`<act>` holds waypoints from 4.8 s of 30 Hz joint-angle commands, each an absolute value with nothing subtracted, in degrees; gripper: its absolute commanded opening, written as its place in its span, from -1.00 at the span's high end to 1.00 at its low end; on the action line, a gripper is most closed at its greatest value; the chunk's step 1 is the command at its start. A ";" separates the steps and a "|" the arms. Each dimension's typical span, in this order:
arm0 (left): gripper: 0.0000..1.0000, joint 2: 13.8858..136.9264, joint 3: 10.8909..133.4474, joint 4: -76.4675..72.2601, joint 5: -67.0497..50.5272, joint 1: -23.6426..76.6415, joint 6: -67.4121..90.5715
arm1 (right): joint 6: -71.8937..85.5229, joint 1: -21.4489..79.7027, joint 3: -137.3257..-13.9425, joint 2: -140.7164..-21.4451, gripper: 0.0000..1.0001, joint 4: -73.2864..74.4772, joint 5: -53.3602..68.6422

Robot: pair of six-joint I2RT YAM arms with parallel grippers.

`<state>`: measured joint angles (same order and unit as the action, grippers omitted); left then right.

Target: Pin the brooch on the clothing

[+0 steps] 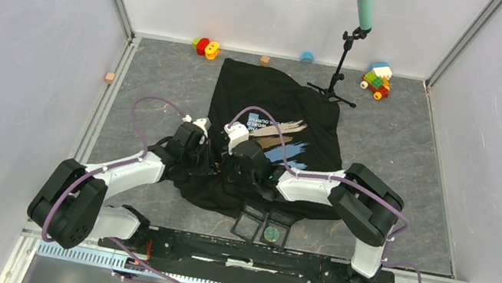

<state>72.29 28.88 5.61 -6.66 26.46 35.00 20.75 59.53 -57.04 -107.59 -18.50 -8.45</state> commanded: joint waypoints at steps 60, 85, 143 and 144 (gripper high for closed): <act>0.95 72.08 28.83 6.55 -5.64 28.48 33.89 | 17.56 60.76 -43.66 -94.49 0.06 -29.27 -4.72; 0.96 71.33 26.87 2.28 -8.09 28.50 36.10 | 14.60 60.46 -44.37 -104.50 0.46 -37.67 -3.09; 0.96 64.30 21.45 -10.08 -25.30 21.73 41.45 | 18.67 46.97 -30.97 -88.75 -0.42 -38.04 8.79; 0.96 64.52 21.53 -10.16 -25.49 21.66 41.43 | 21.00 46.58 -31.02 -89.66 -0.42 -40.03 10.41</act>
